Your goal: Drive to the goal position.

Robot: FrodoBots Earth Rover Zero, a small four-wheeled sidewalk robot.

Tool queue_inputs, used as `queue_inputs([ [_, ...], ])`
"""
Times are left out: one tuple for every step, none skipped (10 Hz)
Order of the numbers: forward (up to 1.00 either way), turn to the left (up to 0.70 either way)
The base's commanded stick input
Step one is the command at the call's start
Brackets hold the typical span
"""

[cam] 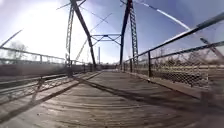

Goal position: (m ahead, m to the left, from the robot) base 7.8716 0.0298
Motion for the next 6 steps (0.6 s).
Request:
queue_inputs([
  [1.0, 0.0],
  [1.0, 0.0],
  [1.0, 0.0],
  [1.0, 0.0],
  [1.0, 0.0],
  [1.0, 0.0],
])
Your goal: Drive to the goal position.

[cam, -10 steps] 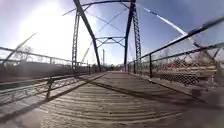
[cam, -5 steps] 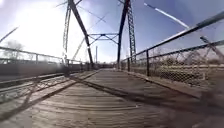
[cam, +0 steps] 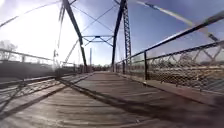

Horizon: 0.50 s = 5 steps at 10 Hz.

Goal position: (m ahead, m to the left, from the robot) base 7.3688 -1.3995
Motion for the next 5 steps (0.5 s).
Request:
queue_inputs([
  [1.0, 0.0],
  [1.0, 0.0],
  [1.0, 0.0],
  [1.0, 0.01],
  [1.0, 0.1],
])
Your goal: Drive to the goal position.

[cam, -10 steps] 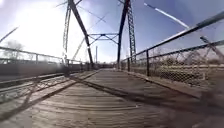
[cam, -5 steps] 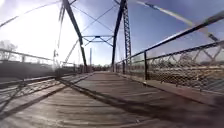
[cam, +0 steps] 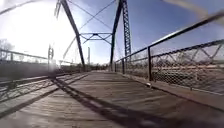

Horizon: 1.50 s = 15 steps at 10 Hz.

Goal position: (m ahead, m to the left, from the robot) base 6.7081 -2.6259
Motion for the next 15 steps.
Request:
queue_inputs([
  [1.0, 0.19],
  [1.0, 0.28],
  [1.0, 0.36],
  [1.0, 0.02],
  [1.0, 0.0],
  [1.0, 0.0],
  [1.0, 0.0],
  [1.0, 0.0],
  [1.0, 0.0],
  [1.0, 0.0],
  [1.0, 0.0],
  [1.0, 0.0],
  [1.0, 0.0],
  [1.0, 0.03],
  [1.0, 0.12],
])
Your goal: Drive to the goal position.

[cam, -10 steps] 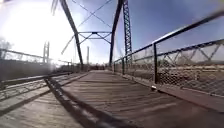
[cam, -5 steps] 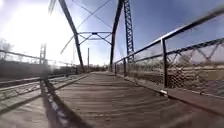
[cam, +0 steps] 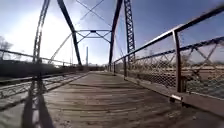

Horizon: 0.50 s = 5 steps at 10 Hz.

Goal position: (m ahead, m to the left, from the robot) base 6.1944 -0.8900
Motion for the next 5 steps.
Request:
queue_inputs([
  [1.0, 0.21],
  [1.0, 0.3],
  [1.0, 0.39],
  [1.0, 0.33],
  [1.0, 0.26],
])
